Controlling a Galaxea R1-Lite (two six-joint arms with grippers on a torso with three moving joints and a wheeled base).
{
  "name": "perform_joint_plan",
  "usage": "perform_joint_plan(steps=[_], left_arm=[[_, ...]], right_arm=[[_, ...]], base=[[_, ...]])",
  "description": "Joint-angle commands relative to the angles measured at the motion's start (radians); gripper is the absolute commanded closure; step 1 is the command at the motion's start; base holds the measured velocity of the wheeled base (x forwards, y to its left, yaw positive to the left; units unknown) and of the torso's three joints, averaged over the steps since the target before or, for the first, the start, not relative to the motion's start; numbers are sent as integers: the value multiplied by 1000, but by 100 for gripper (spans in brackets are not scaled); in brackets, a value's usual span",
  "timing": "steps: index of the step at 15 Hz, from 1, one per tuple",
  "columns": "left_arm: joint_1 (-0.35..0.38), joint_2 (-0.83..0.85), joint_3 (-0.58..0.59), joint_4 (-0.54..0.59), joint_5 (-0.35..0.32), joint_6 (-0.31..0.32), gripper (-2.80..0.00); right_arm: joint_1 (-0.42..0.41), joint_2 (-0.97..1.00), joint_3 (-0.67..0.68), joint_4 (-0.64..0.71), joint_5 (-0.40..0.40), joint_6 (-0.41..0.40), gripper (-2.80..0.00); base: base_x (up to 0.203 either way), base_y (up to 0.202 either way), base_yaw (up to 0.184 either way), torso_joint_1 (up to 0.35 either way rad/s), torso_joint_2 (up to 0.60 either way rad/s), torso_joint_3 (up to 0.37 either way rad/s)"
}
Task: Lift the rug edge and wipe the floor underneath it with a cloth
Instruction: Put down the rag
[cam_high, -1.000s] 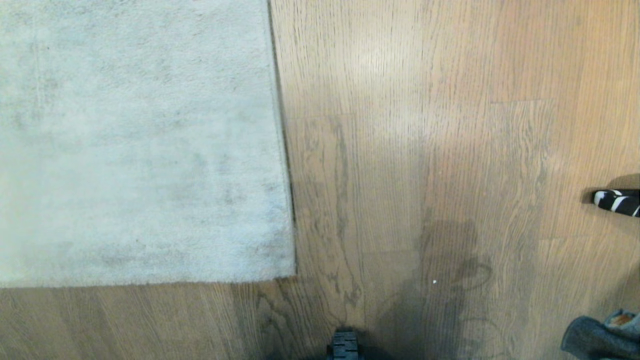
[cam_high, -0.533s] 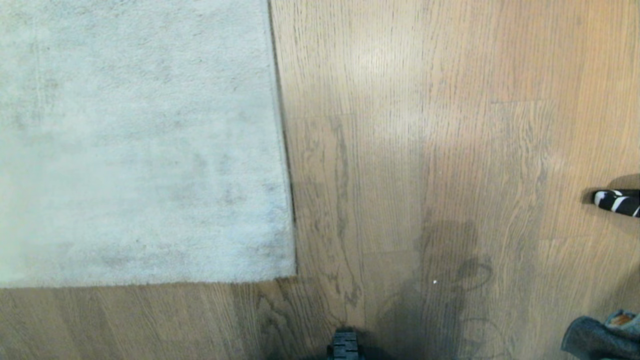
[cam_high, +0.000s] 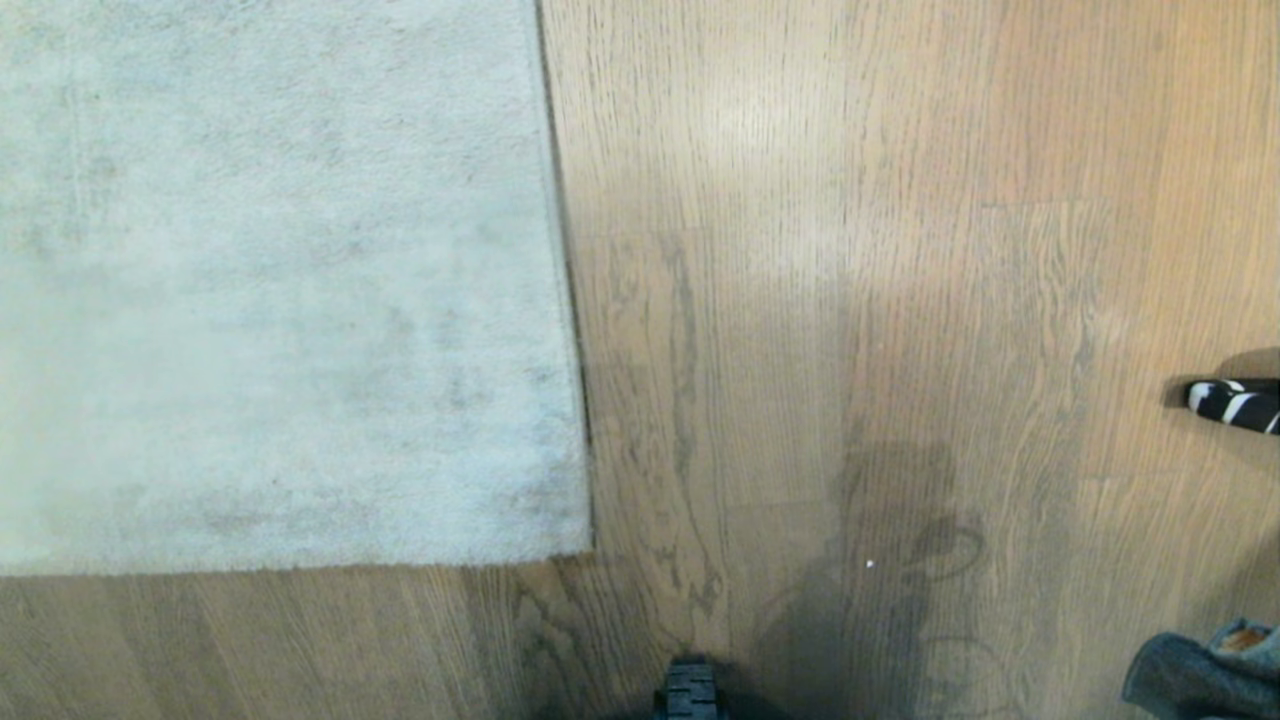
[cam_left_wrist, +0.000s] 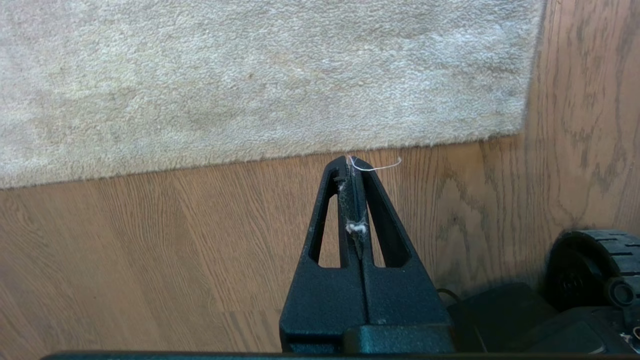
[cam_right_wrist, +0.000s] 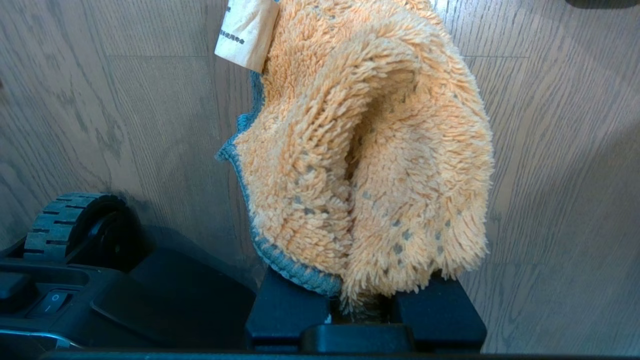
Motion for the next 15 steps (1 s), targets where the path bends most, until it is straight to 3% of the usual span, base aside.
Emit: perform_joint_plan(steps=[1,15], left_arm=[[0,0,0,-1,0,0,0],[-1,0,0,-1,5,-28,0]], right_arm=[[1,1,0,1,0,-1,0],[1,1,0,1,0,-1,0]], base=[[0,0,0,0,0,0],[0,0,0,0,0,0]])
